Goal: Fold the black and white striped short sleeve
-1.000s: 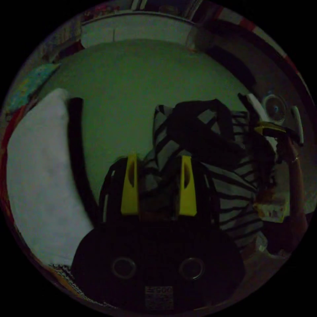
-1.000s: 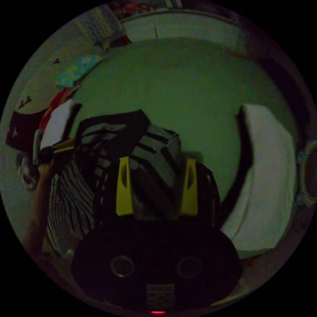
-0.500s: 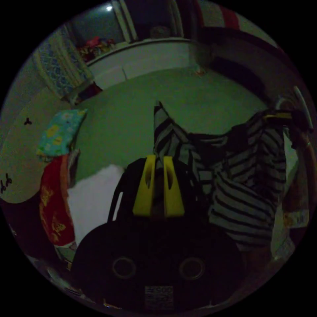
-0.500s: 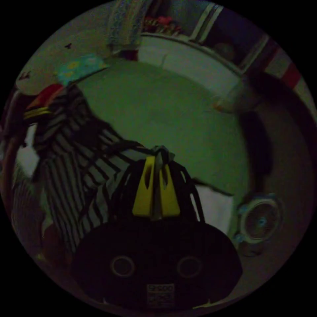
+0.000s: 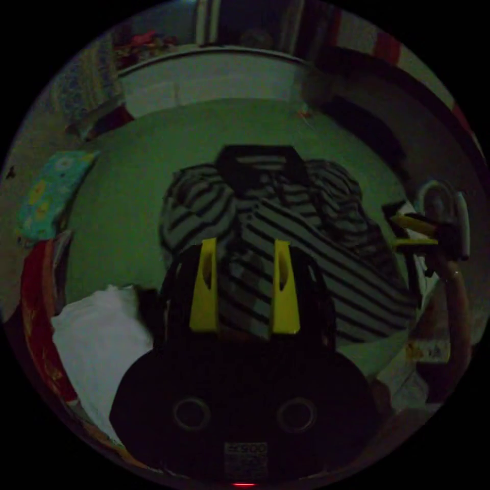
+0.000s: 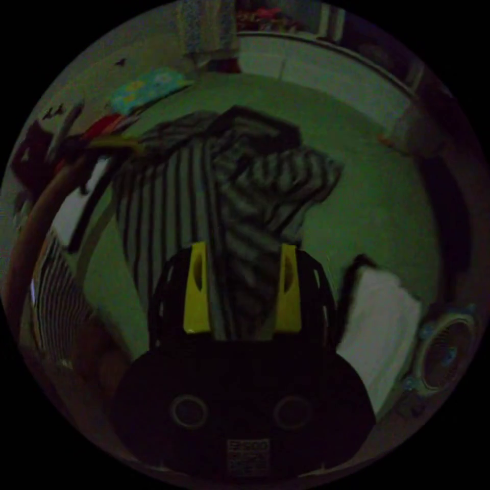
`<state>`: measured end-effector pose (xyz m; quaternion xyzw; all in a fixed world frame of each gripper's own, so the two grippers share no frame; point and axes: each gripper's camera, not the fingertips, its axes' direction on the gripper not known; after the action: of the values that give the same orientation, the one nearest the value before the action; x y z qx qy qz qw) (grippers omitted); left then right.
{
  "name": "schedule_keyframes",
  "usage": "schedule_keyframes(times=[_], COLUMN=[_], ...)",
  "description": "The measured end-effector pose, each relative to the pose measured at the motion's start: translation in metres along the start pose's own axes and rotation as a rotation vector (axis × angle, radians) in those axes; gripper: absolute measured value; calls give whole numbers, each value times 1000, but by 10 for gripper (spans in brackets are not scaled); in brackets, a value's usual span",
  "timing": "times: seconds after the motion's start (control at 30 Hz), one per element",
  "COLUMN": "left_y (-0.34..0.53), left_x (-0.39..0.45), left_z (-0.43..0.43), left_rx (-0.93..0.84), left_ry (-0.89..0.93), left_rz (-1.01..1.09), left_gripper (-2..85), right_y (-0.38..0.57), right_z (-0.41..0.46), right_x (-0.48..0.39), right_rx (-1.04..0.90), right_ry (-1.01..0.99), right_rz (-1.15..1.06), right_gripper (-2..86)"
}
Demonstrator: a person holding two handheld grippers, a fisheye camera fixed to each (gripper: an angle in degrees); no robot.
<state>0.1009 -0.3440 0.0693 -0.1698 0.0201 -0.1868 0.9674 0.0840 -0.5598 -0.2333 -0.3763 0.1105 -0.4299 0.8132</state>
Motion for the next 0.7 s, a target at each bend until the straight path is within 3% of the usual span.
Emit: schedule_keyframes(times=[0.27, 0.4, 0.53, 0.7], left_y=[-23, -24, -2, 58], left_x=[19, 24, 24, 33], left_z=[44, 76, 67, 13], left_rx=[51, -38, 14, 86], left_ry=[-41, -125, -114, -83], left_rz=[59, 60, 15, 124], left_gripper=[206, 168, 67, 19], right_y=[69, 82, 90, 104], right_z=[14, 23, 23, 2], right_x=[-23, -40, -56, -70], right_rx=[-27, -16, 64, 121], right_ry=[29, 150, 236, 199], right_rz=[-26, -71, -87, -122], right_gripper=[163, 127, 17, -9])
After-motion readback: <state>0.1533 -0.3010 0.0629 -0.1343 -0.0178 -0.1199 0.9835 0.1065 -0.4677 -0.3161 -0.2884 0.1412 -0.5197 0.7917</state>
